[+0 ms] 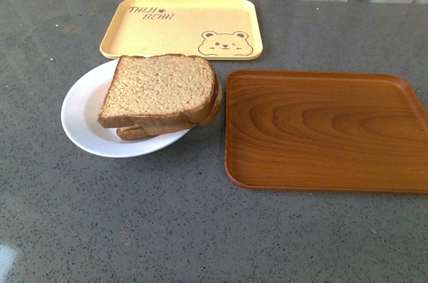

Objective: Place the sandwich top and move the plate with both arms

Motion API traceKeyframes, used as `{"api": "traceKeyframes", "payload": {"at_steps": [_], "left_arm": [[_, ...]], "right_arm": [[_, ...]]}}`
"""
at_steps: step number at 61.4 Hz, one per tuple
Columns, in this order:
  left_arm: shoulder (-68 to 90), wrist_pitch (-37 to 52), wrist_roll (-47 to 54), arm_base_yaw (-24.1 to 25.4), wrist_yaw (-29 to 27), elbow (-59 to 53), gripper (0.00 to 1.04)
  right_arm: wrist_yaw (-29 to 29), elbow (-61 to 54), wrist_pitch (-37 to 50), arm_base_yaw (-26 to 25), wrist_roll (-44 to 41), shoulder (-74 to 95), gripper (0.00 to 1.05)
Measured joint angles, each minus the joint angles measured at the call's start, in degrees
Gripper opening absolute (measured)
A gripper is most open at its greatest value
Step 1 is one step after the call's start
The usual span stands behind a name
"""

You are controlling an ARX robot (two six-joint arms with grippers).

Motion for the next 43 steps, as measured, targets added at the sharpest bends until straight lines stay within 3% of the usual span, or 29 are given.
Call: {"api": "traceKeyframes", "payload": {"at_steps": [7,18,24,30,43], "left_arm": [[0.0,0.0,0.0,0.0,0.0,0.0,0.96],[0.0,0.0,0.0,0.0,0.0,0.0,0.96],[0.0,0.0,0.0,0.0,0.0,0.0,0.96],[0.0,0.0,0.0,0.0,0.0,0.0,0.96],[0.0,0.0,0.0,0.0,0.0,0.0,0.96]], "right_arm": [[-1.5,-2.7,-1.6,-1.4,-0.5,-4.4,0.01],[-3.3,-6.3,-5.3,-3.3,-1.0,-11.5,0.02],[-5.7,-8.8,-2.9,-5.0,-1.0,-12.3,0.02],[-8.1,-10.5,-6.1,-8.0,-1.0,-16.0,0.02],[-8.5,-11.2,-14.0,-8.5,-1.1,-25.5,0.02]]}}
